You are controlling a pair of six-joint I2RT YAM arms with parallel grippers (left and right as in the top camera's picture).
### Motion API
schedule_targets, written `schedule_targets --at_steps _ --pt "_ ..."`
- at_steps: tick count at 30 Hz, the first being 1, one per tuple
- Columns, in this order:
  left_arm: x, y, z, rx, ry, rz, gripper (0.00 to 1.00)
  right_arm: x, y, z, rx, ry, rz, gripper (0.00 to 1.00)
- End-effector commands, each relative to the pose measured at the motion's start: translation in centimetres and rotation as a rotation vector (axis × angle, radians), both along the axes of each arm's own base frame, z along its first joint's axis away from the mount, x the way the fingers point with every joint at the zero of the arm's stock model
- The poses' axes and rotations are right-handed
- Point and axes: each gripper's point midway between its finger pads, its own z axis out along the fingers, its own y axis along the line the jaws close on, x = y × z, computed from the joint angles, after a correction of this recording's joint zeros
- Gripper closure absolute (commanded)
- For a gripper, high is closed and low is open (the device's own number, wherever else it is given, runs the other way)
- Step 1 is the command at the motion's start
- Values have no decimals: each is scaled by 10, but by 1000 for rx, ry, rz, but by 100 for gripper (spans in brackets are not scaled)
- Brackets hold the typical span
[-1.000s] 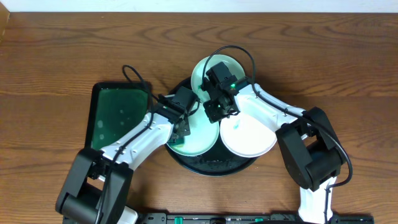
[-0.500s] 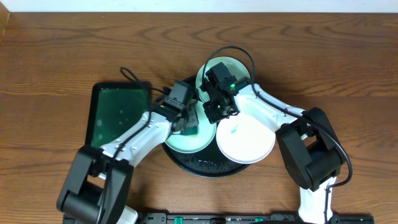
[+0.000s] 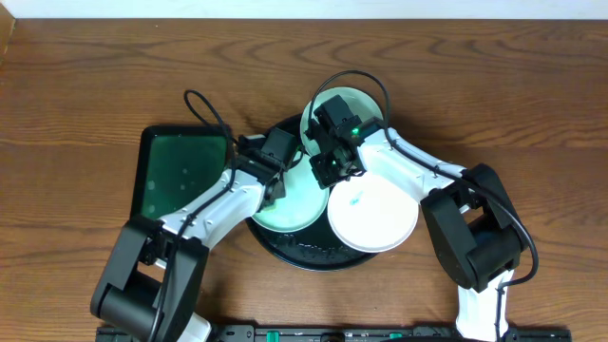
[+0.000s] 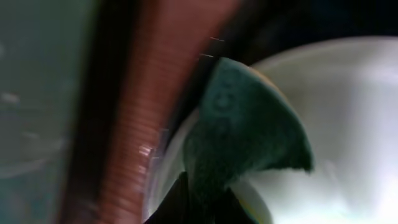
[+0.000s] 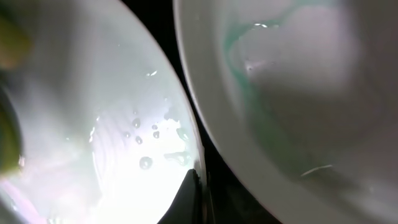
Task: Clean dirty plates on tray and stack at the side
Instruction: 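Hold the mint plate with the right gripper and scrub it with the sponge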
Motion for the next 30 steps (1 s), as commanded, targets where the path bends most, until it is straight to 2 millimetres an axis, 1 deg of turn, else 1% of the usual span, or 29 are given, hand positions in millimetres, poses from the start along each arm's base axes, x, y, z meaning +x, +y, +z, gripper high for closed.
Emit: schedule_targets --at_steps 1,3,4,6,7,9,10,11,12,13,15,17,19,22,24,25,26,30 --pt "7 55 10 238 -55 94 93 -2 -10 -11 -53 18 -12 99" --pt "9 42 8 155 -46 78 93 -3 -10 -11 -54 19 -12 99" --pt "9 29 5 80 -34 61 93 -3 -10 -11 -54 19 -12 99" --pt "9 -8 -4 -121 10 -11 93 -2 -10 -11 -53 18 -12 99" --pt "6 -35 -6 -265 41 -55 93 -2 -10 -11 -53 18 -12 99" --pt "0 -75 -4 -476 88 -131 92 -2 -10 -11 -53 18 -12 99" --pt "-3 -88 -3 -538 104 -159 93 -2 -10 -11 -53 18 -12 99" --pt "-5 -96 -2 -567 114 -176 93 -2 -10 -11 -53 18 -12 99" --pt "-7 -98 -3 -567 120 -181 93 -2 -9 -11 -52 17 -12 99" --pt "-8 -96 -5 -552 122 -180 93 -2 -9 -11 -52 17 -12 99" --pt "-7 -81 -11 -466 116 -148 93 -2 -9 -11 -52 17 -12 99" --pt "-5 -57 -15 -339 97 -102 93 -3 -10 -11 -53 19 -12 99" --pt "-3 -25 -15 -179 71 -50 93 -3 -10 -11 -53 19 -11 99" --pt "-3 17 -7 38 42 10 93 -1 -8 -10 -48 11 -12 99" --pt "-5 34 4 117 19 60 93 0 -8 -10 -46 8 -12 99" --pt "-5 41 13 144 -5 97 93 0 -8 -10 -46 8 -12 99" --pt "-4 44 22 151 -32 117 93 0 -8 -10 -46 8 -12 99" --pt "3 40 54 88 -136 124 93 1 -8 -10 -44 4 -12 99"
